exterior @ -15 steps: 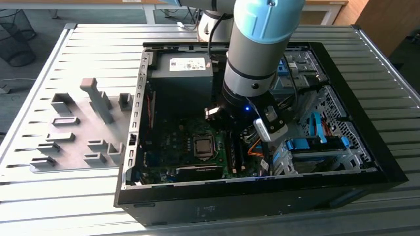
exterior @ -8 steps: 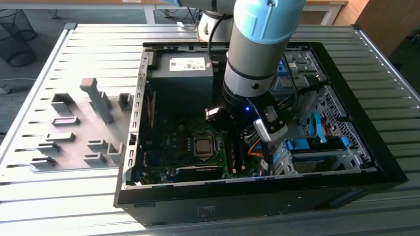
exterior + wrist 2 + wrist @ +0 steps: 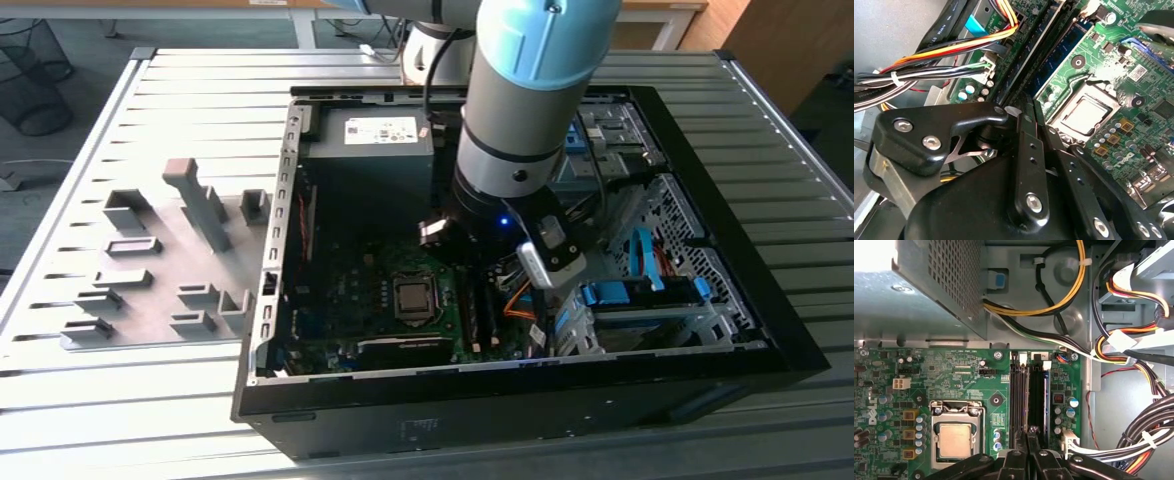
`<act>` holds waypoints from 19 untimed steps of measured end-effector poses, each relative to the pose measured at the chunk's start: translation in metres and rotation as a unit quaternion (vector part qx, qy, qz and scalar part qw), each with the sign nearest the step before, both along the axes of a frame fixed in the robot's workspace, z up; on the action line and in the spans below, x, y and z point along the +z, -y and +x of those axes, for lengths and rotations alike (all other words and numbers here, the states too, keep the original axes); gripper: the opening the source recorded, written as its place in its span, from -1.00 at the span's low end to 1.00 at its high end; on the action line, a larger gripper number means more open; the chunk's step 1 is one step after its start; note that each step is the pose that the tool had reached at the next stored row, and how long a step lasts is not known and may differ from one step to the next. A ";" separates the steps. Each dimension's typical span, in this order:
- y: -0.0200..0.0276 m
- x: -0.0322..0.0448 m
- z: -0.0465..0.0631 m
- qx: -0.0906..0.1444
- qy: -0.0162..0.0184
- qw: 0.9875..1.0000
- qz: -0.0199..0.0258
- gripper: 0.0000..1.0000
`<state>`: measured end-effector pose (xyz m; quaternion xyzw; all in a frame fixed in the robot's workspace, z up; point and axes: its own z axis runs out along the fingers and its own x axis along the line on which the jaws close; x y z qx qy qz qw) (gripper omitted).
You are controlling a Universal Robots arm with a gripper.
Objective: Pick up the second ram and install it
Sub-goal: 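Insert the second ram into the second slot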
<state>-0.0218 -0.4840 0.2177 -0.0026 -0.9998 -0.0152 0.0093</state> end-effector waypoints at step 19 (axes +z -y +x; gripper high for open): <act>0.0002 -0.0017 0.002 0.000 0.000 1.000 -0.001 -0.76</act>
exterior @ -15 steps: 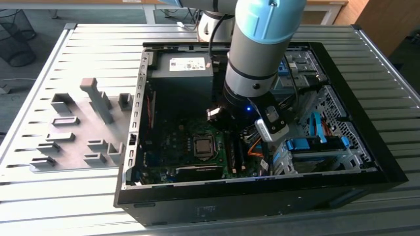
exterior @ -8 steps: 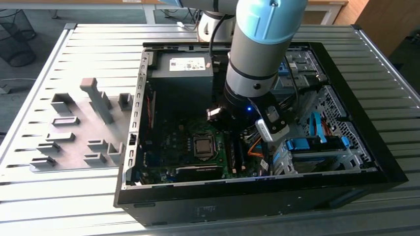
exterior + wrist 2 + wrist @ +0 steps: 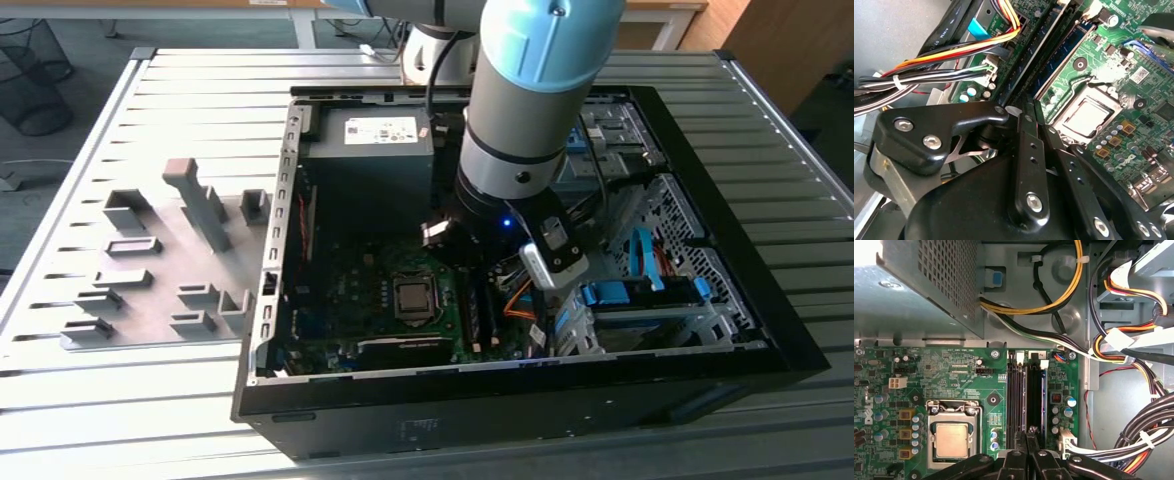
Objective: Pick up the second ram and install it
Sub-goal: 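Insert the second ram into the second slot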
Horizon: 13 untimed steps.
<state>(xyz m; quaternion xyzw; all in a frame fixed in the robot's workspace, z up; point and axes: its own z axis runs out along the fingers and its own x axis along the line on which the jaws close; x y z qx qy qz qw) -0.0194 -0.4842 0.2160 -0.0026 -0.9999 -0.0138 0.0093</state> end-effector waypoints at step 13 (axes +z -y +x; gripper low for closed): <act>0.0001 -0.0028 0.000 0.000 0.000 1.000 -0.001 -0.76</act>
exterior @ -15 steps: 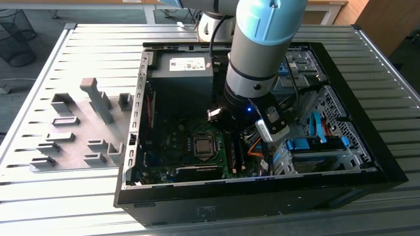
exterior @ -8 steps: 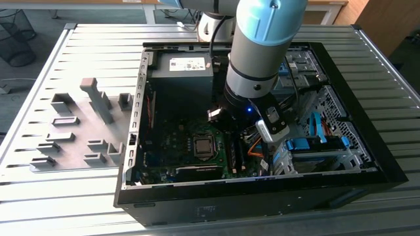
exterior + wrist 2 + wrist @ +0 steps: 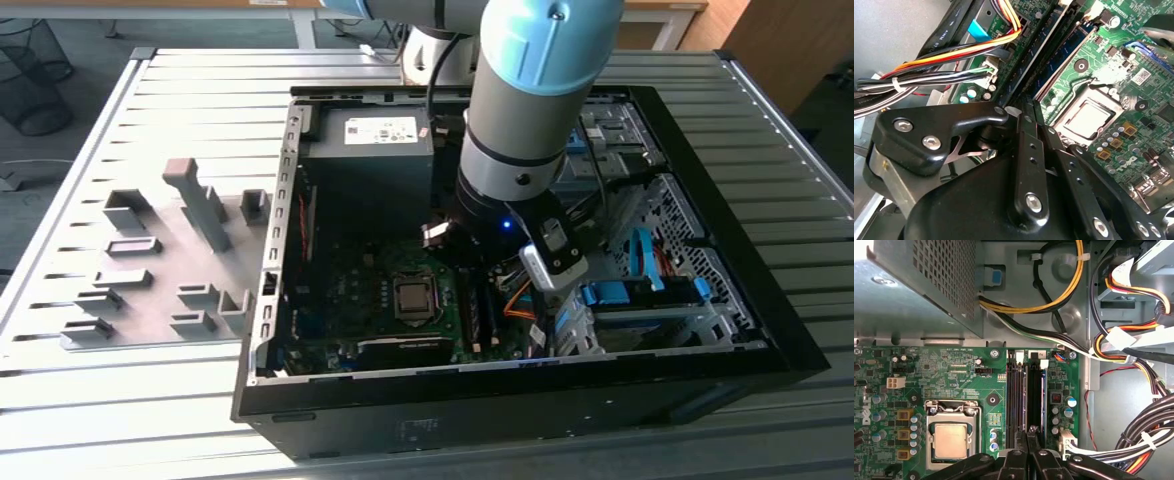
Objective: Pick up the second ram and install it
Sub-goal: 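Insert the second ram into the second slot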
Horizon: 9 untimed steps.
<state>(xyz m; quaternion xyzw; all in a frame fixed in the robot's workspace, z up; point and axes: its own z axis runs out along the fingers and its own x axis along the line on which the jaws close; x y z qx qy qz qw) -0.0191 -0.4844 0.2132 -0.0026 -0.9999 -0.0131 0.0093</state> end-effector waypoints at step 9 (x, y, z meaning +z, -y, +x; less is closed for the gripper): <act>0.0000 0.0036 0.000 0.000 0.000 1.000 0.001 -0.76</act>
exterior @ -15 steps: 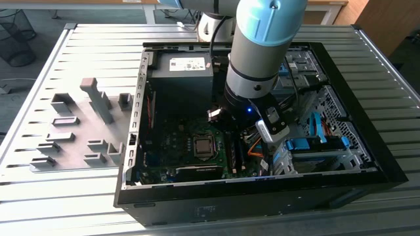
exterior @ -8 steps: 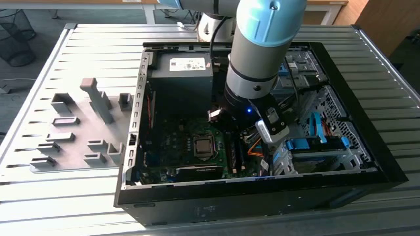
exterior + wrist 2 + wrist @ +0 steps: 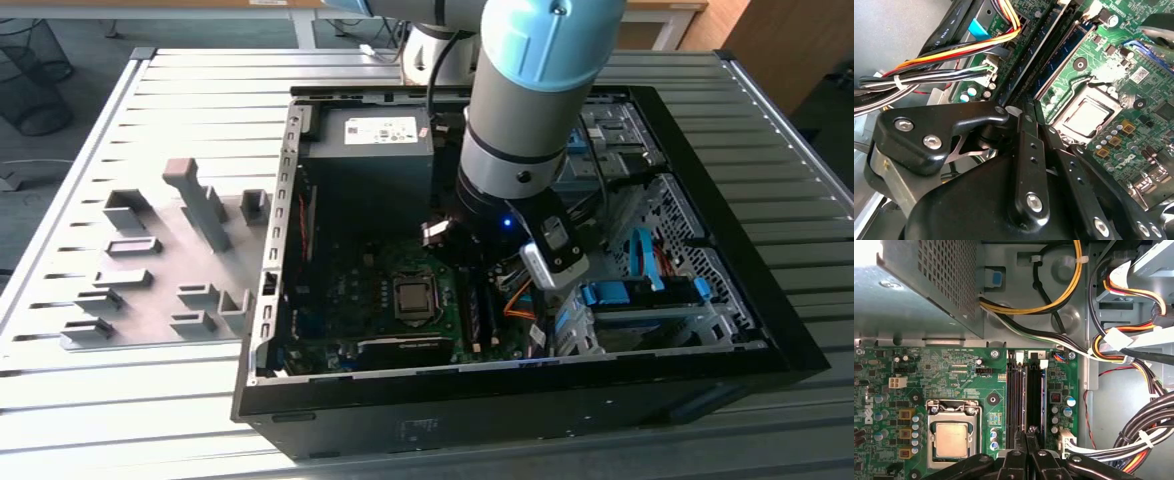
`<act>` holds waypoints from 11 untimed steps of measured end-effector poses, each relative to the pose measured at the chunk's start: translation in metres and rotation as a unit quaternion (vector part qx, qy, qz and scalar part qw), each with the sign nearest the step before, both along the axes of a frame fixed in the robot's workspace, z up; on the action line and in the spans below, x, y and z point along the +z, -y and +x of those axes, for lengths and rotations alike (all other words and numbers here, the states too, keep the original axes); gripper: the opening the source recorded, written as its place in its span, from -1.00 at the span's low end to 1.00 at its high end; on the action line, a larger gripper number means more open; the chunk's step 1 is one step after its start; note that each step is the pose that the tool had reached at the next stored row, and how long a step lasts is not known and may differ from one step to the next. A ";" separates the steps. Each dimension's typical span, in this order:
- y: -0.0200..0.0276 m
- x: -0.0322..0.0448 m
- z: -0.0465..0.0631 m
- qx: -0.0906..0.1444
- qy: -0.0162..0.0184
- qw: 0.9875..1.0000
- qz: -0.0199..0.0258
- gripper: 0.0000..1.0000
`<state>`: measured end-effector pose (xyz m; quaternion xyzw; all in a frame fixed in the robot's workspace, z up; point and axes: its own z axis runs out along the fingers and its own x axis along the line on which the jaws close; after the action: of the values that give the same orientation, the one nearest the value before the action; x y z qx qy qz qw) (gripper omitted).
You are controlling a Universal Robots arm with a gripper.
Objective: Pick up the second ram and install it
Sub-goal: 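Insert the second ram into the second slot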
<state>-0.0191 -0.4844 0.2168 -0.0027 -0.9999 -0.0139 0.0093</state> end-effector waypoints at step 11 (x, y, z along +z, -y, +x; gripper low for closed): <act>0.0008 0.0102 0.000 0.000 0.000 1.000 0.000 -0.76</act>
<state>-0.0191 -0.4852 0.2270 -0.0026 -0.9999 -0.0141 0.0093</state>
